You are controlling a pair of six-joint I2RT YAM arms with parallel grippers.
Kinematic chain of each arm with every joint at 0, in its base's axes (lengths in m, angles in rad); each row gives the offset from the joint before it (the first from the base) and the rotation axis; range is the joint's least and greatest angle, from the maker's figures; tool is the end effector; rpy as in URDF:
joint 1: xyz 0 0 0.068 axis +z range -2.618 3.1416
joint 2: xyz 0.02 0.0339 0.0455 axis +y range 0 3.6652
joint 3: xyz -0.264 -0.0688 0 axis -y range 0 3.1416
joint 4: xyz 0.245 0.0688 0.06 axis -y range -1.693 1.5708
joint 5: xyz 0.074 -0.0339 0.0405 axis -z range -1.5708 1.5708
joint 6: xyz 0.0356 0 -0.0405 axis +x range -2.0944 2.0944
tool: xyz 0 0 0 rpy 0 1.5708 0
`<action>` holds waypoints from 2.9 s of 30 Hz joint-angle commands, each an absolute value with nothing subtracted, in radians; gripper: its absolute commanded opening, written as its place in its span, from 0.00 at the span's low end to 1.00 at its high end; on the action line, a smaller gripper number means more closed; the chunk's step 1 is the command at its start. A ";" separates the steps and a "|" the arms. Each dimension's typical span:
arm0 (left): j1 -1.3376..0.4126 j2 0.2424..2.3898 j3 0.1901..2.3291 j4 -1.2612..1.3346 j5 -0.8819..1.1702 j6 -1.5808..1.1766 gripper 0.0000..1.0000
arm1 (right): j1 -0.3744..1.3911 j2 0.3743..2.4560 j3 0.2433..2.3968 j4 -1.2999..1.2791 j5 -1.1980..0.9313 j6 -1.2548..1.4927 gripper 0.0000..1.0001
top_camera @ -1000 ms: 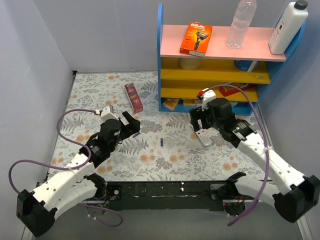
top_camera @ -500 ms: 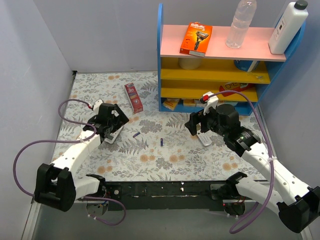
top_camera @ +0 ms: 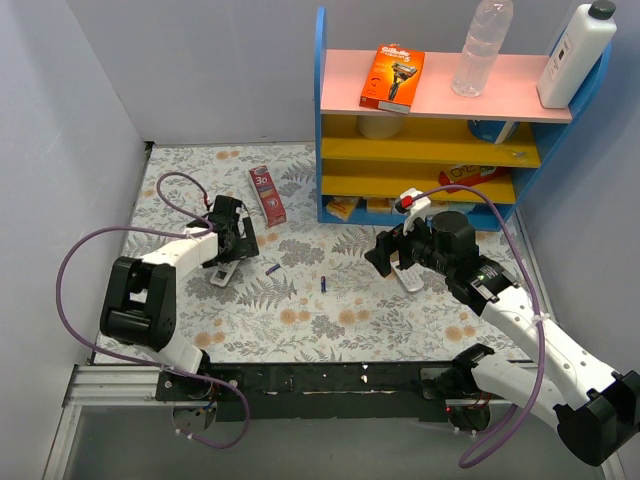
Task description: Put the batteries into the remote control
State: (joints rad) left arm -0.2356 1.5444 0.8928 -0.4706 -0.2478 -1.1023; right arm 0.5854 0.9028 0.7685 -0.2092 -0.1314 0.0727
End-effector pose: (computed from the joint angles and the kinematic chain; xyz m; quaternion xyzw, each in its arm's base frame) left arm 0.2853 -0.0595 0.1788 -0.4312 0.8665 -0.0424 0.2479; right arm 0.1726 0.1200 0.3106 -0.2434 0.7795 0.2365 0.5264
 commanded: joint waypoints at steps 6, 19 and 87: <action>-0.232 1.664 1.002 -0.520 -0.235 -0.945 0.92 | 0.588 0.893 0.756 -0.149 -0.161 0.057 0.95; -0.232 1.625 1.032 -0.583 -0.153 -0.946 0.43 | 0.588 0.899 0.752 -0.138 -0.181 0.060 0.94; -0.422 1.198 0.466 1.345 0.736 -1.905 0.01 | 0.767 1.261 0.859 0.546 -0.761 0.646 0.84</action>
